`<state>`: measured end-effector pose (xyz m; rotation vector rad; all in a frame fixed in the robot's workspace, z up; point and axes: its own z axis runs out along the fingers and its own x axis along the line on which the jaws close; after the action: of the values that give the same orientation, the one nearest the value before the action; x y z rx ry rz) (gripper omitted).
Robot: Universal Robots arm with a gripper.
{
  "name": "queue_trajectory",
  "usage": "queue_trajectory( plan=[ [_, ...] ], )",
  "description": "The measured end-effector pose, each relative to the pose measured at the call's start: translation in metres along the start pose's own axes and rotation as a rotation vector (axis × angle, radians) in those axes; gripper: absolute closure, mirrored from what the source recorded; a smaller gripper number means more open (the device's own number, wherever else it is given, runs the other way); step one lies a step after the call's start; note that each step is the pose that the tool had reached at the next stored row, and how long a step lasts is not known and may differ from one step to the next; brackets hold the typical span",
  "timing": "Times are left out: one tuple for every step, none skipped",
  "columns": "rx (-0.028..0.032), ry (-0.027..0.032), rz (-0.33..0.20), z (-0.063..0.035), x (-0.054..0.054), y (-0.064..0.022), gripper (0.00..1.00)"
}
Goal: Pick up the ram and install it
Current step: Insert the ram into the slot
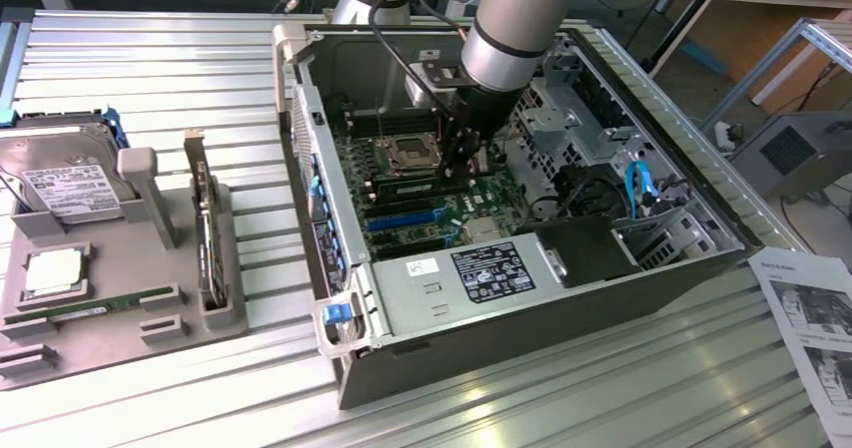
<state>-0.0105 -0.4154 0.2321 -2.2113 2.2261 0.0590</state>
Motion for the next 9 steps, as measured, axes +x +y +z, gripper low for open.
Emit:
queue_trajectory(
  plan=[
    [0.0000, 0.0001, 0.000, 0.0000, 0.0000, 0.0000, 0.87],
    [0.0000, 0.0002, 0.000, 0.0000, 0.0000, 0.0000, 0.87],
    [-0.0001, 0.0002, 0.000, 0.0000, 0.0000, 0.0000, 0.87],
    [0.0000, 0.0000, 0.000, 0.0001, 0.0000, 0.0000, 0.87],
    [0.0001, -0.0001, 0.000, 0.0002, 0.0000, 0.0000, 0.87],
    [0.0002, -0.0005, 0.000, 0.0006, 0.0000, 0.0000, 0.87],
    [0.0002, -0.0004, 0.000, 0.0008, 0.0000, 0.0000, 0.87],
    [0.0001, -0.0003, 0.000, 0.0007, 0.0000, 0.0000, 0.87],
    [0.0001, -0.0002, 0.000, 0.0007, 0.0000, 0.0000, 0.87]
  ],
)
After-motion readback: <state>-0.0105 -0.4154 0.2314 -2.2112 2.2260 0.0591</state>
